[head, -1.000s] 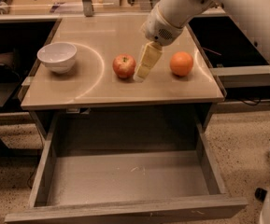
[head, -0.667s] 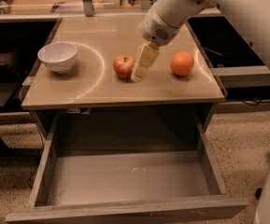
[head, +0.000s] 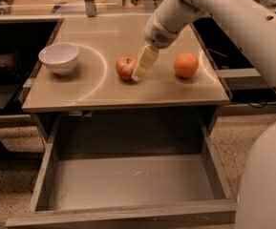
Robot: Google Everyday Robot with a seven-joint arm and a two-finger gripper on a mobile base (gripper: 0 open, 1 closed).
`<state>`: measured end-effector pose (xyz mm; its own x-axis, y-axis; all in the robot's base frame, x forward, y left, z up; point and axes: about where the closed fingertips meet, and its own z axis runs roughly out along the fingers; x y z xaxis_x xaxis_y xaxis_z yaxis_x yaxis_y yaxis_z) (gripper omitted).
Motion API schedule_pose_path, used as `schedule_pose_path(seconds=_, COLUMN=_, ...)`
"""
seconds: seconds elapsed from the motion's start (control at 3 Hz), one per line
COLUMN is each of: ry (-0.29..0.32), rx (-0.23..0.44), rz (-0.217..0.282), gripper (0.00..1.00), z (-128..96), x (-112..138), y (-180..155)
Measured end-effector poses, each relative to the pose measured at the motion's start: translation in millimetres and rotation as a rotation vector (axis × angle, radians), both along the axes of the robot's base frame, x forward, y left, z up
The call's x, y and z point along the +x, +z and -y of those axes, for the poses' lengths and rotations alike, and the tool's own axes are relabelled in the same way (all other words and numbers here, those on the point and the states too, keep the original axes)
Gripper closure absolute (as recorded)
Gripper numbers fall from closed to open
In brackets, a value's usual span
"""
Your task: Place apple into top drawer
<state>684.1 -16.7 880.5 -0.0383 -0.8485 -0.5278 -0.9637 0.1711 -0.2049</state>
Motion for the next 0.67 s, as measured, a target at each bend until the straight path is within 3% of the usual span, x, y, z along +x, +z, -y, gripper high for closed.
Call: schedule_pose_path(seconds=0.67, ry=0.026, rx=0.019, rz=-0.004, gripper=0.00, z=-9.6, x=-0.4, y=-11.3)
